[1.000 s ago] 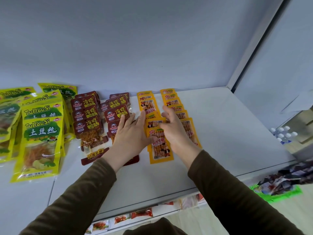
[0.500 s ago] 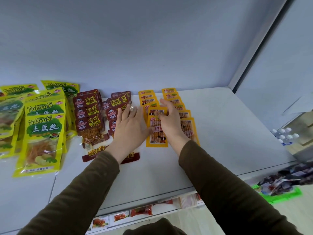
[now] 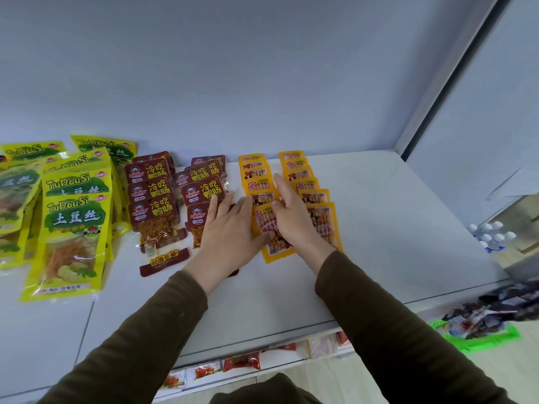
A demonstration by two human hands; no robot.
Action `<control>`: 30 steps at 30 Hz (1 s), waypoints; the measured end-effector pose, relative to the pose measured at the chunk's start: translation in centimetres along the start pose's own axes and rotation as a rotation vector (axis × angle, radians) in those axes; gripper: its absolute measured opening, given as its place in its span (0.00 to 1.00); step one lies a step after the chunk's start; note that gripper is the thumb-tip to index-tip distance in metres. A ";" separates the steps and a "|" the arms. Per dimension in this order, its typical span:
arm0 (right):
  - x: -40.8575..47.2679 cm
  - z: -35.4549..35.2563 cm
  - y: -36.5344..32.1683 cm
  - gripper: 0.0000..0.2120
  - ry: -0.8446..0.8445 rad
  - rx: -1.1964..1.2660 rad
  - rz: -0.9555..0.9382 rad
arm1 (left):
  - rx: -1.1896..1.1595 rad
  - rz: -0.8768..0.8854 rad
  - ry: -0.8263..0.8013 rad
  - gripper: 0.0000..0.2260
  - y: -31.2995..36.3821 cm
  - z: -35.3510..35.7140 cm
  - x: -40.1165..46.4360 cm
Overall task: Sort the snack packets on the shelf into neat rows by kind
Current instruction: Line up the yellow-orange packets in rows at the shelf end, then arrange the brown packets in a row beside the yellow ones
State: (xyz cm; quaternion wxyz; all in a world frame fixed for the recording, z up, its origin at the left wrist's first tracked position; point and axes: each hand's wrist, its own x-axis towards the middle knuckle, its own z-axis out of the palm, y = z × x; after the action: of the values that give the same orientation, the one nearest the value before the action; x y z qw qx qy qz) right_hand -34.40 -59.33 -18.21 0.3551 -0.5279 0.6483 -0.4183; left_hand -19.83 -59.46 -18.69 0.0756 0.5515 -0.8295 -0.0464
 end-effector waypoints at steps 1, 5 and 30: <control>-0.1 -0.1 0.1 0.27 0.001 0.015 0.004 | 0.013 -0.003 0.006 0.42 0.0 0.0 0.0; -1.1 -0.4 0.3 0.26 0.020 0.072 0.043 | 0.066 -0.017 0.004 0.44 -0.4 0.3 -0.1; 0.8 -1.0 -3.3 0.24 0.030 0.132 -0.087 | -0.032 -0.026 0.103 0.32 -2.3 -2.7 3.3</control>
State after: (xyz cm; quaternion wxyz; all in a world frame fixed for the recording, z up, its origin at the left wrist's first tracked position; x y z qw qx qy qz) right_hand -34.18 -60.27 -14.84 0.3609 -0.5247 0.6008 -0.4832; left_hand -18.54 -63.32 -16.13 0.1262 0.5627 -0.8163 -0.0323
